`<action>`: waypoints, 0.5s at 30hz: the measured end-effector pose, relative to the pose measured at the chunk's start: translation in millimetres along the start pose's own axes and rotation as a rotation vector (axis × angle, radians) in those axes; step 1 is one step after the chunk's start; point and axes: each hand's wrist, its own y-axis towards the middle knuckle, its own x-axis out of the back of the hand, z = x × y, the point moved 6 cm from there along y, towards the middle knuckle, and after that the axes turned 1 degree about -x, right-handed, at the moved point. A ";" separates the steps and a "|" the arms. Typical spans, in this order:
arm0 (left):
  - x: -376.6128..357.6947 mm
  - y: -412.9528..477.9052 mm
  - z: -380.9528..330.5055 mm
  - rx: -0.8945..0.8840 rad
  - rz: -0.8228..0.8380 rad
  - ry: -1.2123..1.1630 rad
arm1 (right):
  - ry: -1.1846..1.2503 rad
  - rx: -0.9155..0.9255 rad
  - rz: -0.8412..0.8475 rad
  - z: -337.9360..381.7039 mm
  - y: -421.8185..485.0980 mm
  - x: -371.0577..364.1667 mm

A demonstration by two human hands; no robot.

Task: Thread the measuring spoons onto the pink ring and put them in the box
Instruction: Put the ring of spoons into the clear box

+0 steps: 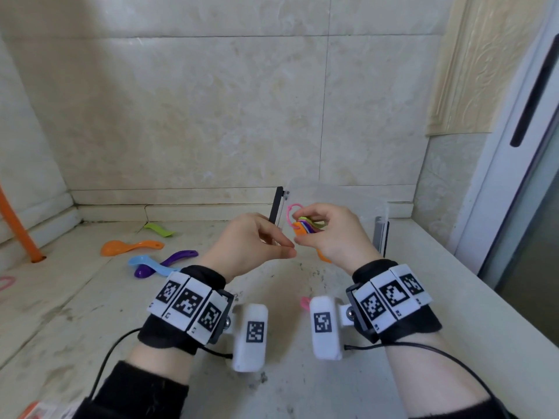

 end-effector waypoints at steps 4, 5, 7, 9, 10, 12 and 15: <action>-0.8 -1.0 -4.5 -0.025 0.007 -0.005 | -0.159 -0.100 0.058 -12.1 1.5 -1.7; -1.3 -1.2 -6.1 -0.032 0.009 -0.011 | -0.175 -0.115 0.053 -14.4 2.2 -0.9; -2.5 -2.2 -8.7 -0.043 0.018 -0.023 | -0.206 -0.139 0.073 -17.8 3.0 -2.0; -3.9 -2.9 -10.5 -0.051 0.029 -0.021 | -0.237 -0.153 0.108 -20.8 3.6 -4.7; -4.1 -3.0 -11.2 -0.054 0.032 -0.014 | -0.235 -0.154 0.118 -21.2 3.8 -5.5; -4.1 -3.0 -11.2 -0.058 0.031 -0.002 | -0.193 -0.140 0.146 -19.8 4.0 -8.4; -3.3 -2.6 -8.3 -0.056 0.021 0.011 | -0.136 -0.126 0.183 -18.0 3.5 -12.6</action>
